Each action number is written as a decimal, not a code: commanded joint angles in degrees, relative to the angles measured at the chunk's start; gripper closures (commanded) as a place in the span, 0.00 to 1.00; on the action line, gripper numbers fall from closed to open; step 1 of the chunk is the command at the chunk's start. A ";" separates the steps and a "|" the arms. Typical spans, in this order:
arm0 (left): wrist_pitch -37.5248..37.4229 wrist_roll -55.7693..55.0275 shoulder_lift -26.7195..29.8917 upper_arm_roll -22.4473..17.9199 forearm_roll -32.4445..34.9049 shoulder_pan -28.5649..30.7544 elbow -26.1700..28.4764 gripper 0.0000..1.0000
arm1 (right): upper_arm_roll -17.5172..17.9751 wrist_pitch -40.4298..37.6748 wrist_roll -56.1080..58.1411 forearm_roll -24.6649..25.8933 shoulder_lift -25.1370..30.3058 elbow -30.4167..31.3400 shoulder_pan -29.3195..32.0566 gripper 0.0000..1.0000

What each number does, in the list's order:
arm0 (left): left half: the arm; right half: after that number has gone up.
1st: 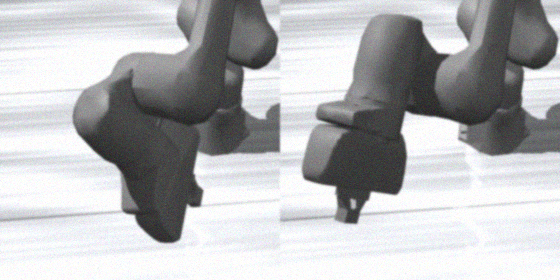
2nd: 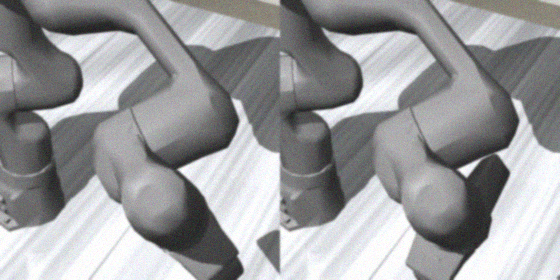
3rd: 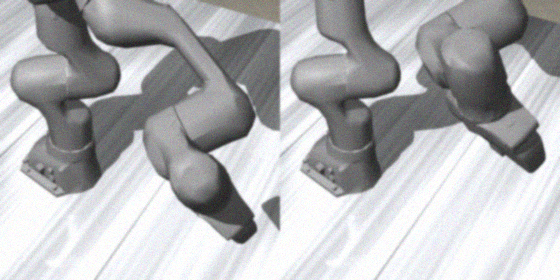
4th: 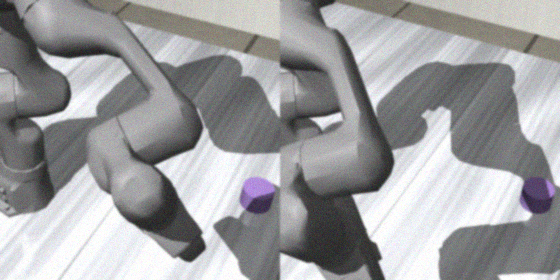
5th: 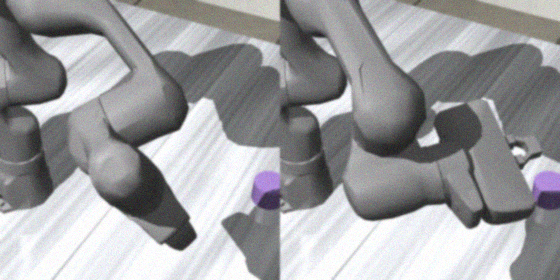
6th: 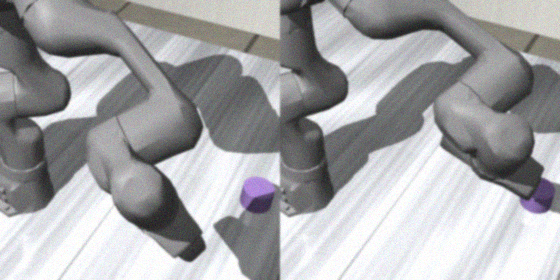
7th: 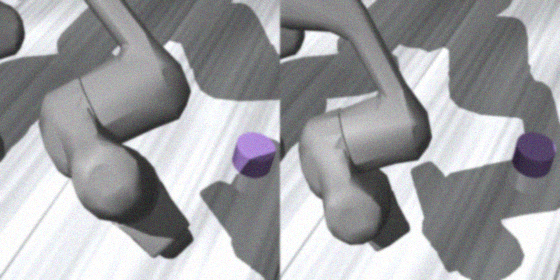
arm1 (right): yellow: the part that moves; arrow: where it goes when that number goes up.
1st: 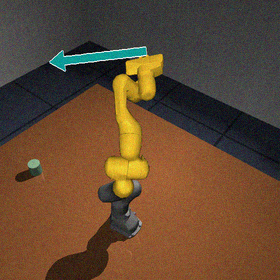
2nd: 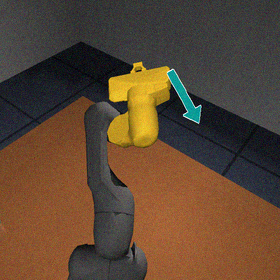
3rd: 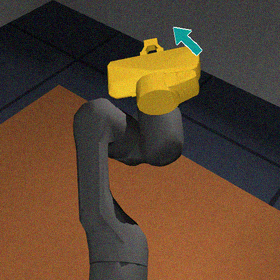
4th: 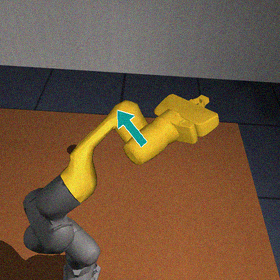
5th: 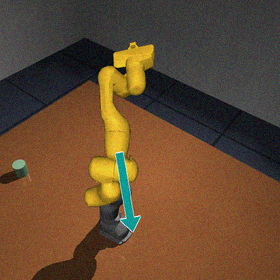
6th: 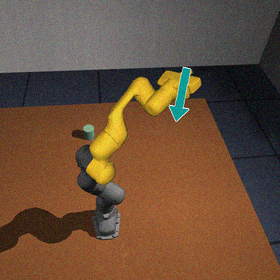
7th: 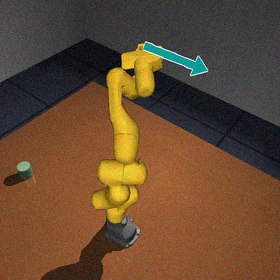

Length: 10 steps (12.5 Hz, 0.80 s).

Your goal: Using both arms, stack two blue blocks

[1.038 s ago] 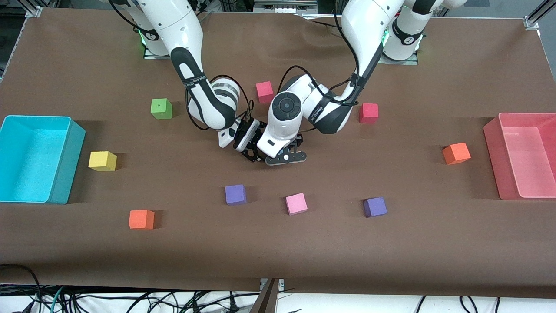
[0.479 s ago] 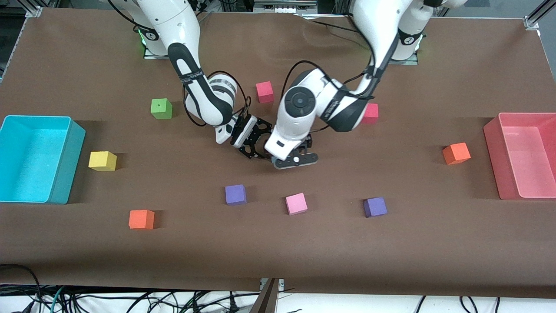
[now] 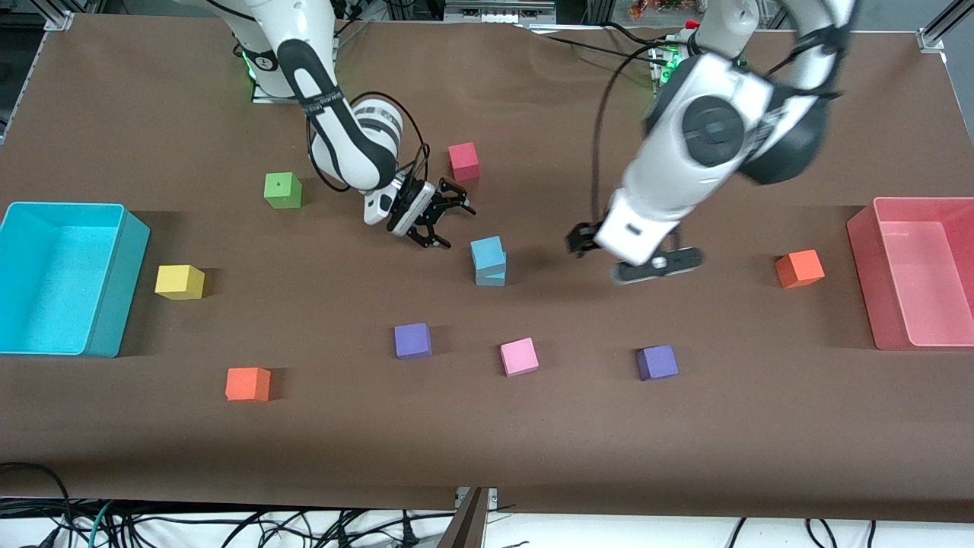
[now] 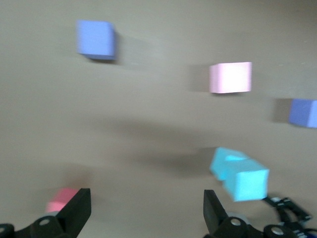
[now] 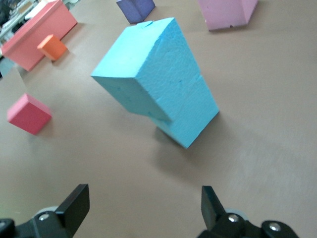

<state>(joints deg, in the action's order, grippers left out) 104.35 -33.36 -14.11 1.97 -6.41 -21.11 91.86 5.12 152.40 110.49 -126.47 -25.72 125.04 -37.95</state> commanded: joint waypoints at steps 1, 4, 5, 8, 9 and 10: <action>-6.23 13.19 11.09 1.72 -0.18 8.51 7.72 0.00 | 1.90 -0.70 -14.72 6.03 5.50 4.41 1.73 0.00; -13.72 22.52 16.29 0.32 4.62 12.49 7.63 0.00 | 2.00 -5.86 -33.26 18.66 7.43 4.77 3.75 0.00; -14.69 24.82 16.91 -0.82 5.61 12.93 7.55 0.00 | 2.00 -6.76 -38.46 24.54 8.31 4.86 4.80 0.00; -15.58 26.77 17.53 -2.32 6.84 13.02 7.28 0.00 | 1.82 -10.35 -52.79 41.51 9.46 4.95 8.23 0.00; -15.67 26.77 17.53 -2.32 7.29 13.02 7.20 0.00 | 1.82 -11.42 -57.28 47.83 10.07 4.95 9.28 0.00; -15.84 26.77 17.53 -2.32 7.29 13.02 7.20 0.00 | 1.82 -13.08 -62.28 54.68 10.77 4.95 10.69 0.00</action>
<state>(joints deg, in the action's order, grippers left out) 88.91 -7.96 2.60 -0.55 -0.59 -8.11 98.20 5.97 141.90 55.43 -80.30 -18.00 128.07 -29.89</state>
